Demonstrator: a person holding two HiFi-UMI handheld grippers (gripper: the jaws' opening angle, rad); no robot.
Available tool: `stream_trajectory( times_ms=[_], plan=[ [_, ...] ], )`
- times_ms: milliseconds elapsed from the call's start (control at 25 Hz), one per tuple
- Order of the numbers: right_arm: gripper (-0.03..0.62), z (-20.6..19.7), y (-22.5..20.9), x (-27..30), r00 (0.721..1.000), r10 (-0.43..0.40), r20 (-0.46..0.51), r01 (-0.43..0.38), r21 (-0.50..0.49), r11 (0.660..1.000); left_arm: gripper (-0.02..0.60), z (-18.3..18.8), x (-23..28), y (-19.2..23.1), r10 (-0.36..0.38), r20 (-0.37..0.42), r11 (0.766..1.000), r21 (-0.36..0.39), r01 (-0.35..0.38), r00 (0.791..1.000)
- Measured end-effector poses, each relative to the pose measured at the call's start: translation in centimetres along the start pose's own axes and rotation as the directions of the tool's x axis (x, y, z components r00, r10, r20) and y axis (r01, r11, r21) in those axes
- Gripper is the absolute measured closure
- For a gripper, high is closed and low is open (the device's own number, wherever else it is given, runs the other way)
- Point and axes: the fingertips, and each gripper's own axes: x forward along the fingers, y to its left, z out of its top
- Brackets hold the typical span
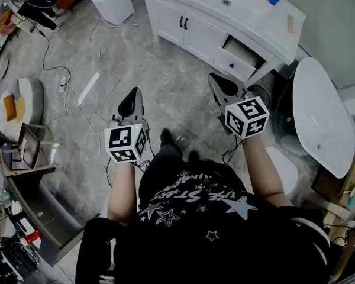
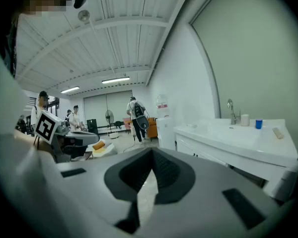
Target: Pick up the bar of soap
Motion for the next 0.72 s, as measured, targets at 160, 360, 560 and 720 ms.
stream_trajectory(
  times_ms=[160,360,560,720],
  plan=[
    [0.589,-0.5,0.2,0.3,1.0,0.003,-0.009,-0.003,0.003,1.0,0.572,-0.8,0.2,-0.1,-0.012,-0.014,1.0,-0.006,0.012,1.0],
    [0.589,-0.7,-0.1,1.1,1.0,0.0,-0.02,0.001,0.009,1.0,0.572,-1.1,1.2,0.1,-0.025,-0.014,0.999,-0.036,0.025,1.0],
    [0.589,-0.7,-0.5,3.5,1.0,-0.008,-0.029,0.008,0.023,1.0,0.572,-1.3,3.1,1.4,-0.043,-0.022,0.998,-0.049,0.042,0.999],
    [0.589,-0.3,-1.1,7.0,0.999,-0.033,-0.024,0.034,0.056,0.998,0.572,-1.8,5.2,4.6,-0.049,-0.045,0.997,-0.059,0.046,0.998]
  ],
)
